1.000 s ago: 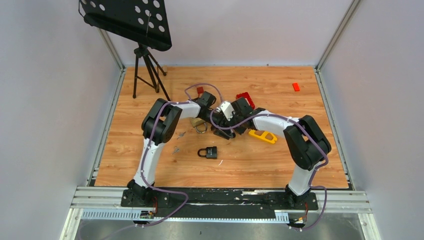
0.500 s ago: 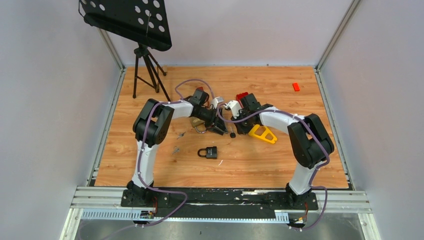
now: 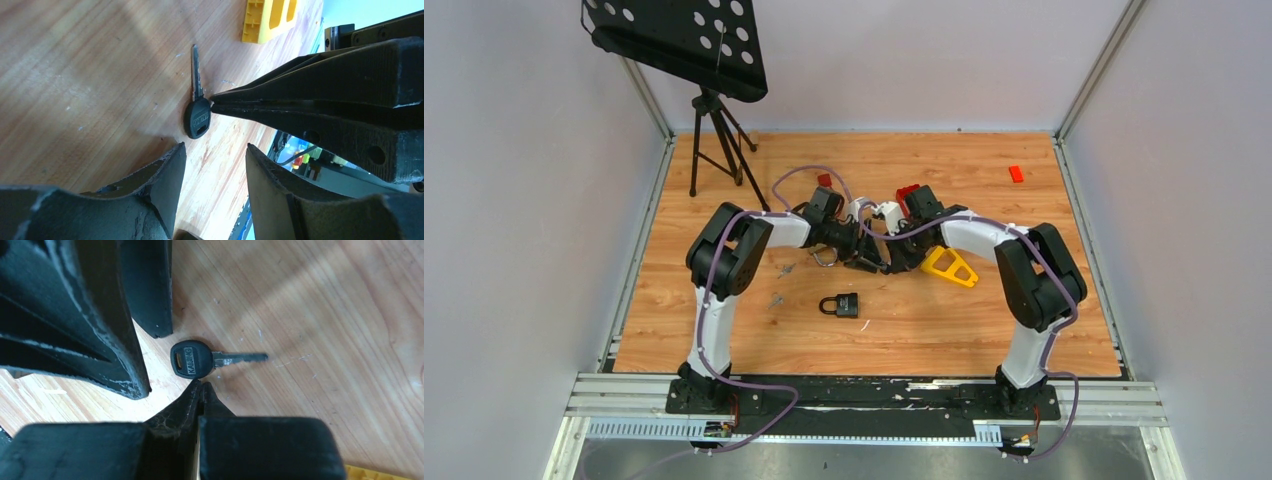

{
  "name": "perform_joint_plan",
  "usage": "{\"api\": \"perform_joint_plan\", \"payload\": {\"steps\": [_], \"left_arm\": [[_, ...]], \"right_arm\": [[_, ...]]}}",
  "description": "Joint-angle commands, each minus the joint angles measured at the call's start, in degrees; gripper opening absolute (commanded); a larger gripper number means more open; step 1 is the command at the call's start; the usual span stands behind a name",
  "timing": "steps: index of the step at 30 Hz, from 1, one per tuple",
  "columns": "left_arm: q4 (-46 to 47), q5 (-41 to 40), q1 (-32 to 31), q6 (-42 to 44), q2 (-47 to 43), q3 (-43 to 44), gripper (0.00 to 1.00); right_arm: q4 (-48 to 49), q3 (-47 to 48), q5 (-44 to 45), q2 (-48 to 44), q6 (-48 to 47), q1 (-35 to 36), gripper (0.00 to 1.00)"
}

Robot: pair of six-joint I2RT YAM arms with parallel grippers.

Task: Unlock with the key

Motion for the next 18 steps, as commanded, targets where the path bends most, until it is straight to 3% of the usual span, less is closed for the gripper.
{"api": "perform_joint_plan", "payload": {"steps": [1,7,18], "left_arm": [[2.3,-9.3,-1.3,-1.2,0.8,-4.3,0.58],[2.1,-9.5,-1.5,-0.1,3.5,-2.5,0.57],[-2.3,-13.9,-0.6,3.7,-0.4,-2.2,0.57]], "right_arm": [[0.2,1.7,-2.4,2.5,2.0,0.0,0.0],[0.6,1.9,-2.4,3.3,2.1,-0.3,0.0],[0.7,1.6,-3.2,1.4,2.1,-3.8,0.0]]}}
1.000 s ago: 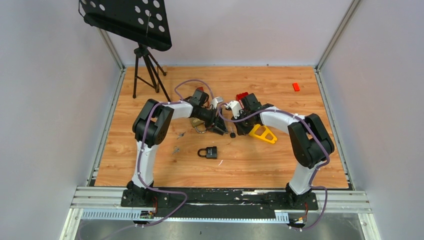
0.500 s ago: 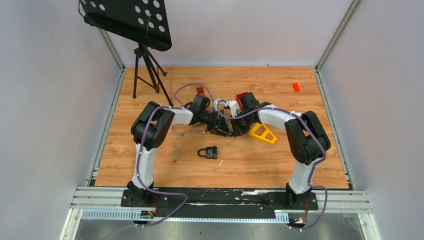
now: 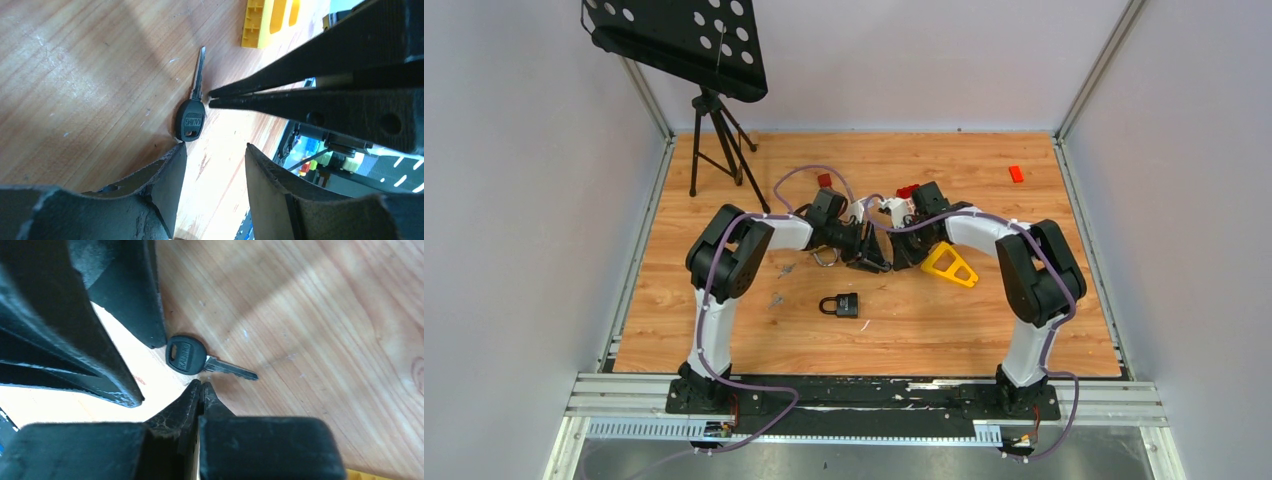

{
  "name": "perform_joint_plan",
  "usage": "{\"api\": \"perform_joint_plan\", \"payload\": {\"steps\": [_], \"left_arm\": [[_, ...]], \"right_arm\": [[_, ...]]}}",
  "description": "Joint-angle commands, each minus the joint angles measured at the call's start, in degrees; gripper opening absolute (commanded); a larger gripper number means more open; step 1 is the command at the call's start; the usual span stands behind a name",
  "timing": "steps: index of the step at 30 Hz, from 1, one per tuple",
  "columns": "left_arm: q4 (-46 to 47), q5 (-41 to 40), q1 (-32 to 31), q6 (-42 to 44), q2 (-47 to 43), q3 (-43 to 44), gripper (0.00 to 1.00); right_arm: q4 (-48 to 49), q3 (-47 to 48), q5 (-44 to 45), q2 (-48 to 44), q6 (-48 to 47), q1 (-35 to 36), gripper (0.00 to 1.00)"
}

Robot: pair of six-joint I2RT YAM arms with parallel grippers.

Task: Unlock with the key

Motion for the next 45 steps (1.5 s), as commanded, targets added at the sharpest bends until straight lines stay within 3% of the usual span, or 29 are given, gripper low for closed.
{"api": "perform_joint_plan", "payload": {"steps": [1,17,24,37,45], "left_arm": [[-5.9,-11.6,0.4,5.9,0.6,-0.2,0.57],[-6.6,-15.0,1.6,7.0,0.6,0.8,0.59],[-5.6,-11.5,1.0,4.5,3.4,2.6,0.59],[1.6,-4.8,0.0,-1.2,5.1,-2.0,0.54],[0.8,-3.4,0.2,2.3,3.3,-2.0,0.53]], "right_arm": [[0.5,0.3,0.4,-0.3,0.1,-1.2,0.0],[0.5,1.5,-0.4,2.0,0.5,-0.7,0.0],[0.5,3.1,-0.9,4.2,1.6,0.9,0.0],[1.6,3.1,-0.8,5.6,3.7,0.9,0.0],[1.7,5.0,-0.9,7.4,5.0,0.4,0.0]]}}
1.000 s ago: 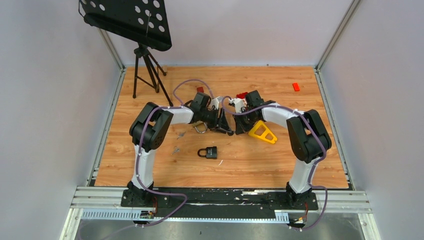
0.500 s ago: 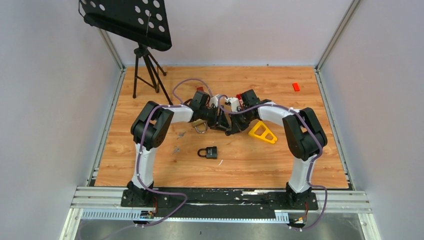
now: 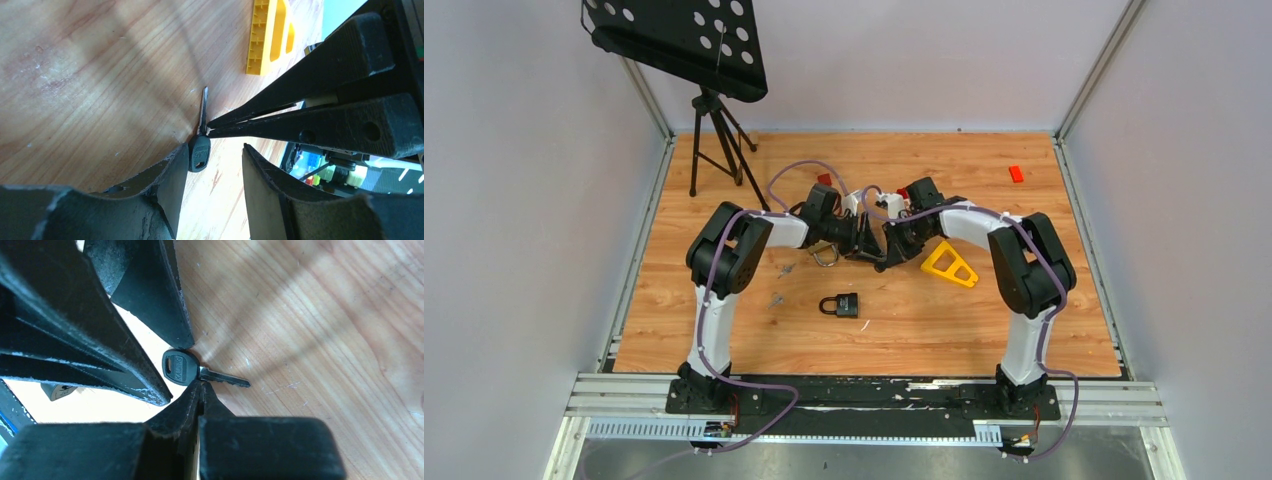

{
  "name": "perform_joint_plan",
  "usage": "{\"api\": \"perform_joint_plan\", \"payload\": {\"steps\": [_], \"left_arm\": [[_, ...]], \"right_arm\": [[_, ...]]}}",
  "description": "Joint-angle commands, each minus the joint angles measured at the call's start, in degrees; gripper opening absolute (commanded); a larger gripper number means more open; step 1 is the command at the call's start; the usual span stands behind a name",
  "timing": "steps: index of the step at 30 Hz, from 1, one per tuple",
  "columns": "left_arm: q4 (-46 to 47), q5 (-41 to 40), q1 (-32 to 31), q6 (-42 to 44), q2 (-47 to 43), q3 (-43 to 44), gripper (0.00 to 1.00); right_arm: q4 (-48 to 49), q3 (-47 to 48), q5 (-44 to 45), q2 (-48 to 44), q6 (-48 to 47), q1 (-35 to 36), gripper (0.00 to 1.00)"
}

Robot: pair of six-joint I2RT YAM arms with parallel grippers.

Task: Unlock with the key

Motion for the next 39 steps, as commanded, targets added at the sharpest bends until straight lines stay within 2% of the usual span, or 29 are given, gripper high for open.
{"api": "perform_joint_plan", "payload": {"steps": [1,5,11,17,25,28,35,39], "left_arm": [[-6.7,-3.3,-1.2,5.3,1.3,-1.5,0.54],[-10.6,-6.3,-0.1,9.6,-1.3,-0.1,0.6],[-16.3,-10.4,2.5,15.8,-5.9,1.6,0.62],[-21.8,-13.6,4.2,24.1,-11.4,1.3,0.66],[-29.0,-15.6,5.7,35.1,-18.8,-1.0,0.68],[-30.5,-16.2,6.3,37.5,-21.7,-2.1,0.69],[-31.8,-15.9,8.6,38.8,-24.9,-3.3,0.68],[-32.1,-15.2,10.5,38.4,-25.1,-3.4,0.69]], "right_arm": [[1.9,0.7,1.7,2.9,0.3,0.2,0.0],[1.6,0.3,0.4,-0.7,-1.5,-1.3,0.01],[0.0,-1.2,-1.2,-6.2,-6.3,-1.5,0.09],[-0.5,-2.6,0.4,-7.2,-8.9,0.8,0.24],[-2.5,1.5,6.3,-5.7,-19.5,4.5,0.73],[-4.0,3.4,7.4,-4.6,-24.5,5.3,0.82],[-10.2,8.4,7.2,-0.2,-35.0,6.2,0.82],[-12.7,10.6,6.5,2.6,-36.7,6.5,0.76]]}}
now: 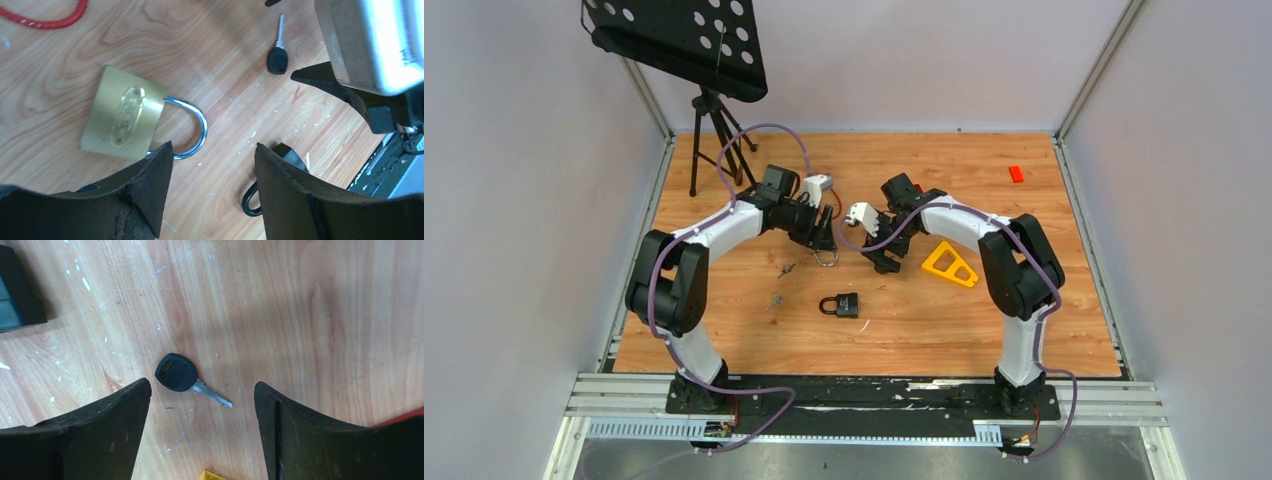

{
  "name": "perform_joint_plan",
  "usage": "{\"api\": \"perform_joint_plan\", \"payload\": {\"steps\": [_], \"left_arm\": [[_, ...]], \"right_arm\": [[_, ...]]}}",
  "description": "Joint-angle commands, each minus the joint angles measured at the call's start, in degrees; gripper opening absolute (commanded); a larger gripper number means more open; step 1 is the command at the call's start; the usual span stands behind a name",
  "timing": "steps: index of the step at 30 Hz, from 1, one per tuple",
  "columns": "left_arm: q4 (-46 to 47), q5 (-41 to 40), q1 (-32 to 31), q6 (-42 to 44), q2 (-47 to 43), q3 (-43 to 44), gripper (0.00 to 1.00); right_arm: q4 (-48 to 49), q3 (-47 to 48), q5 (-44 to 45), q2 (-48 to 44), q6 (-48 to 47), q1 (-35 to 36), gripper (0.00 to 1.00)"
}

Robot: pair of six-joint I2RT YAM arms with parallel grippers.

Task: Unlock with the key

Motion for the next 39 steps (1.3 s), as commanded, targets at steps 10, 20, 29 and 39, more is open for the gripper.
{"api": "perform_joint_plan", "payload": {"steps": [10,20,29,39], "left_arm": [[-0.3,2.1,4.1,0.6,-1.1,-0.7,0.68],[0.7,4.3,4.1,-1.6,1.3,0.2,0.68],[1.3,6.3,3.9,-3.3,2.6,1.5,0.68],[1.2,7.5,1.8,-5.3,4.9,4.4,0.68]], "right_arm": [[2.9,-2.2,5.5,2.2,0.1,3.2,0.43],[7.6,-7.1,11.5,-2.0,11.1,3.8,0.12],[10.0,-8.9,8.9,-6.3,13.4,3.1,0.03],[11.3,-8.2,6.7,-8.7,13.7,2.9,0.01]]}}
